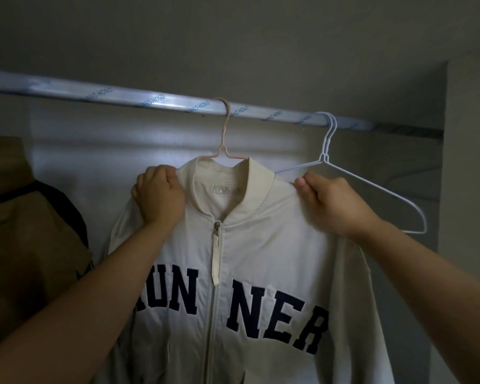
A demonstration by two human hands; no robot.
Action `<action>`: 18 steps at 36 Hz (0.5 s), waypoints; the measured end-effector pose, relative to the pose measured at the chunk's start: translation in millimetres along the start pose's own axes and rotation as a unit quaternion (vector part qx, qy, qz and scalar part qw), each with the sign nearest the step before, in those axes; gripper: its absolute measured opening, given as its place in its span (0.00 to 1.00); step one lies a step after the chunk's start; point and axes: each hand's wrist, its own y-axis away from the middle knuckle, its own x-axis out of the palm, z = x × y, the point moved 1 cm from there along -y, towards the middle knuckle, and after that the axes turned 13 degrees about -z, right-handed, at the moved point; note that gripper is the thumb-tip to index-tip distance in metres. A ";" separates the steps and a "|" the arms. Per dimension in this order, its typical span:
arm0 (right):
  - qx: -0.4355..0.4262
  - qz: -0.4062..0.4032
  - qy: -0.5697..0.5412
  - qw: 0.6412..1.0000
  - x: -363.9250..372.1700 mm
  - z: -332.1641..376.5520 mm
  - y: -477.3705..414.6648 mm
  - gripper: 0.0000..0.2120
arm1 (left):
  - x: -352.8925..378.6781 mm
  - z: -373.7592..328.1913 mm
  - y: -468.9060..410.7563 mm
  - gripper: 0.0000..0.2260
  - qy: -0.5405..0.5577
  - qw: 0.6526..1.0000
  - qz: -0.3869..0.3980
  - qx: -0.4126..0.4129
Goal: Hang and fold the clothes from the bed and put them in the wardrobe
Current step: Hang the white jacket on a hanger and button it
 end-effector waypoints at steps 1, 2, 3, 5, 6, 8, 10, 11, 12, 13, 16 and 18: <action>-0.001 0.002 -0.012 1.000 -1.3 1.0 0.8 0.17 | -1.5 -5.7 -1.4 0.15 0.024 1.000 -0.002 0.004; -0.007 0.006 -0.019 1.000 -3.2 2.7 1.7 0.17 | -3.2 -12.5 -3.0 0.16 0.050 0.999 -0.003 0.010; -0.017 0.010 -0.023 1.000 -5.9 5.4 2.5 0.18 | -5.1 -19.9 -4.4 0.18 0.077 0.997 0.001 0.017; -0.034 0.024 -0.039 0.998 -13.6 11.9 2.5 0.18 | -7.9 -35.8 -7.1 0.19 0.127 0.991 0.017 0.035; -0.042 0.035 -0.051 0.997 -17.7 15.3 2.2 0.18 | -8.5 -44.3 -8.6 0.19 0.151 0.987 0.028 0.043; -0.063 0.059 -0.068 0.994 -26.0 21.9 1.5 0.19 | -8.8 -63.3 -12.7 0.20 0.187 0.979 0.060 0.047; -0.082 0.082 -0.074 0.990 -31.7 28.3 1.0 0.20 | -7.9 -80.3 -18.5 0.21 0.183 0.978 0.083 0.051; -0.077 0.091 -0.081 0.990 -32.1 31.1 1.5 0.19 | -7.7 -87.2 -22.2 0.21 0.165 0.981 0.089 0.054; -0.058 0.100 -0.089 0.989 -31.2 34.3 2.5 0.19 | -7.5 -92.3 -26.4 0.20 0.146 0.983 0.094 0.051; -0.025 0.108 -0.101 0.989 -29.8 38.3 4.0 0.17 | -7.5 -95.8 -30.4 0.18 0.137 0.985 0.100 0.038; 0.058 0.096 -0.136 0.984 -22.8 52.4 9.1 0.11 | -12.1 -101.5 -39.2 0.13 0.131 0.984 0.124 -0.001; 0.076 0.085 -0.143 0.983 -18.4 64.9 9.5 0.10 | -18.9 -102.1 -44.0 0.13 0.109 0.986 0.126 -0.004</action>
